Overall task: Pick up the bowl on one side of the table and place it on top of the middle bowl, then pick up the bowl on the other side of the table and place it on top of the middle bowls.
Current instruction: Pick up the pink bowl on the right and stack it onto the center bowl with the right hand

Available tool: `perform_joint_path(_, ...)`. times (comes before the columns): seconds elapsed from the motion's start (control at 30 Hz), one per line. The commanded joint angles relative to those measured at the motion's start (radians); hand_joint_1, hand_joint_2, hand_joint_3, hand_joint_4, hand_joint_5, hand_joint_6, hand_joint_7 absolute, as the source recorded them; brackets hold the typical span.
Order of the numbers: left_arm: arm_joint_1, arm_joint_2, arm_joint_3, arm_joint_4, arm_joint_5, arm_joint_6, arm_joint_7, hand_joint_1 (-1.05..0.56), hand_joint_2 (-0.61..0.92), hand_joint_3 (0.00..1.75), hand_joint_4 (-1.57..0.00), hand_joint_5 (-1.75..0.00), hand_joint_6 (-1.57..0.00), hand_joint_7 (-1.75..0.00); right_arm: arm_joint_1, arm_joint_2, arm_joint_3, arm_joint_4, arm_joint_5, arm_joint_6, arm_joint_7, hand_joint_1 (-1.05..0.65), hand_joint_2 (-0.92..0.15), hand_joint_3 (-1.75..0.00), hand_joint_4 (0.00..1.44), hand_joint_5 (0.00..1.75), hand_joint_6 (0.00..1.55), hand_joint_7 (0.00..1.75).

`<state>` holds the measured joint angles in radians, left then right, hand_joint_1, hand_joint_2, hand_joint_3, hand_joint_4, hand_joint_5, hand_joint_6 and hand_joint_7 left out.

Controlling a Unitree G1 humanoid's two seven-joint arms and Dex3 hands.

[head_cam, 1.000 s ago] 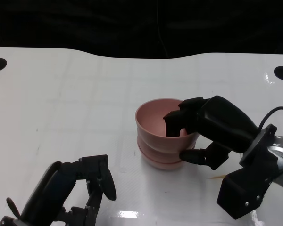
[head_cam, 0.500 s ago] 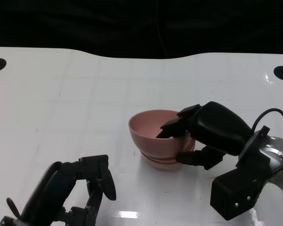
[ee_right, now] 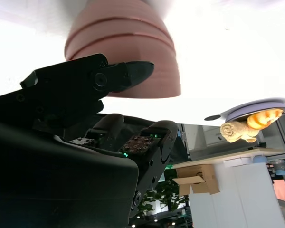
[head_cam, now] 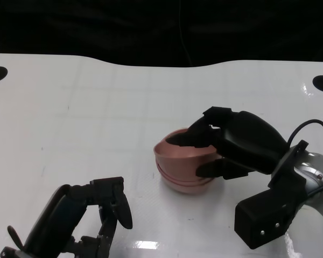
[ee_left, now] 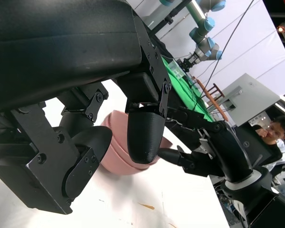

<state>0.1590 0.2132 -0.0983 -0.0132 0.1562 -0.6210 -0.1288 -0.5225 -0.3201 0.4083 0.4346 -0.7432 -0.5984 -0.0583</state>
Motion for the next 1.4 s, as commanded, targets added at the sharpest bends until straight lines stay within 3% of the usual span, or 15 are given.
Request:
perform_joint_path(0.03,0.006,0.011,0.009,-0.006,0.004,-0.007,0.0,0.12,0.17,1.7,-0.92,-1.72,-0.89,-1.48,0.019,-0.023,0.003,-0.02,-0.003,0.016,0.0,-0.48,-0.92,-0.12,0.22,0.6,0.51,0.01)
perform_joint_path(0.17,0.007,0.011,0.009,-0.006,0.004,-0.007,0.0,0.12,0.17,1.7,-0.92,-1.72,-0.89,-1.48,0.021,-0.024,0.004,-0.025,-0.003,0.021,0.001,-0.48,-0.92,-0.12,0.22,0.6,0.51,0.01)
perform_joint_path(0.67,0.001,0.015,0.01,0.002,-0.011,-0.007,-0.009,0.11,0.18,1.7,-0.92,-1.71,-0.89,-1.46,0.157,-0.132,-0.013,-0.194,-0.002,0.035,0.059,-0.59,-0.92,-0.17,0.09,0.59,0.42,0.0)
perform_joint_path(0.83,0.003,0.016,0.011,0.001,-0.012,-0.006,-0.009,0.1,0.19,1.7,-0.92,-1.71,-0.89,-1.47,0.196,-0.149,-0.006,-0.214,-0.026,0.034,0.046,-0.6,-0.92,-0.13,0.13,0.6,0.47,0.03)
perform_joint_path(1.1,0.004,0.017,0.011,-0.002,-0.007,-0.003,-0.006,0.1,0.19,1.69,-0.91,-1.72,-0.88,-1.48,0.217,-0.151,-0.011,-0.237,-0.015,0.052,0.069,-0.59,-0.92,-0.12,0.15,0.58,0.48,0.02)
perform_joint_path(1.4,0.003,0.018,0.011,-0.002,-0.007,-0.003,-0.007,0.11,0.19,1.7,-0.91,-1.72,-0.88,-1.48,0.253,-0.127,-0.062,-0.22,0.077,-0.022,-0.022,-0.54,-0.92,-0.14,0.1,0.6,0.39,0.0)
